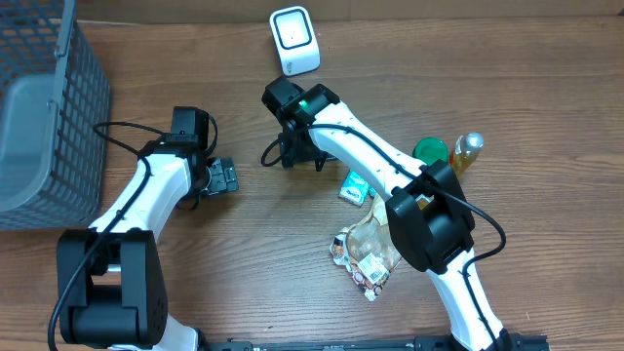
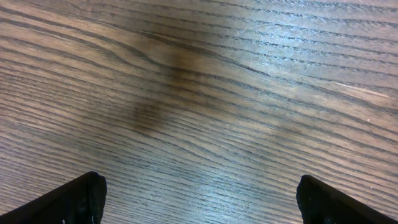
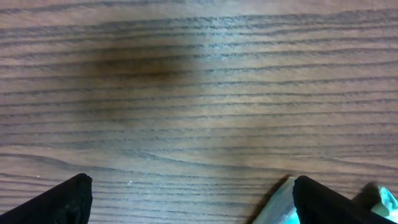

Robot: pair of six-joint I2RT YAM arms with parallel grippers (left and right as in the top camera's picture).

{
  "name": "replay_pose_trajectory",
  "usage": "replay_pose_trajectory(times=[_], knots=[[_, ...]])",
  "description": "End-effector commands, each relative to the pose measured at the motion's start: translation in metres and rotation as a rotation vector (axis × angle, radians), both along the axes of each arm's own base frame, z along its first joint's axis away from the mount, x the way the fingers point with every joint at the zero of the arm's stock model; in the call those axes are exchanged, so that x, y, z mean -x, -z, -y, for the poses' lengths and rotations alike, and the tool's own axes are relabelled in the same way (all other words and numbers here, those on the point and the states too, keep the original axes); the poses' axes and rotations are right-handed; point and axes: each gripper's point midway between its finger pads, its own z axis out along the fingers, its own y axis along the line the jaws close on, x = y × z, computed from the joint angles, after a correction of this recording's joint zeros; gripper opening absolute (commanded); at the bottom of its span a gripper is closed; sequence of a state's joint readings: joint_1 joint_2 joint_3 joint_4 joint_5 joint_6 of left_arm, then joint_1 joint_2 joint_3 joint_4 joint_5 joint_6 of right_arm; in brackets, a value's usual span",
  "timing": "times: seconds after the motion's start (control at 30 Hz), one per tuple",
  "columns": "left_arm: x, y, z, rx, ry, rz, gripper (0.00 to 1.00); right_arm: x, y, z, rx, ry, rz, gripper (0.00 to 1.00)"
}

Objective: Scan the item barcode
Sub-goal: 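Lower the tissue pack beside the mushroom bag and open the right gripper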

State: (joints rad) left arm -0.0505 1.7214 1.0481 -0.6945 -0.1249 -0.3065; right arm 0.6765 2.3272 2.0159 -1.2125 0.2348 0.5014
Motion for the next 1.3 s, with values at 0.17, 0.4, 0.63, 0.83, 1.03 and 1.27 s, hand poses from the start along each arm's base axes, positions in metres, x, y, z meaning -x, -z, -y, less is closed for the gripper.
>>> replay_pose_trajectory(times=[0.17,0.4,0.63,0.83,1.03,1.27], knots=[[-0.005,-0.006,-0.0011,-0.015,0.017,0.018,1.0,-0.009,-0.0185,-0.0075,-0.048,0.007,0.056,1.0],[-0.005,-0.006,-0.0011,-0.015,0.017,0.018,1.0,-0.0103,-0.0188,-0.0086,-0.053,0.006,0.061,1.0],[-0.005,-0.006,-0.0011,-0.015,0.017,0.018,1.0,-0.0103,-0.0188,-0.0085,-0.052,0.006,0.062,1.0],[-0.005,-0.006,-0.0011,-0.015,0.017,0.018,1.0,-0.0103,-0.0188,-0.0086,-0.053,0.007,0.061,1.0],[-0.005,-0.006,-0.0011,-0.015,0.017,0.018,1.0,-0.0103,-0.0188,-0.0086,-0.053,0.006,0.061,1.0],[-0.005,-0.006,-0.0011,-0.015,0.017,0.018,1.0,-0.0116,-0.0184,-0.0067,-0.052,0.011,0.062,1.0]])
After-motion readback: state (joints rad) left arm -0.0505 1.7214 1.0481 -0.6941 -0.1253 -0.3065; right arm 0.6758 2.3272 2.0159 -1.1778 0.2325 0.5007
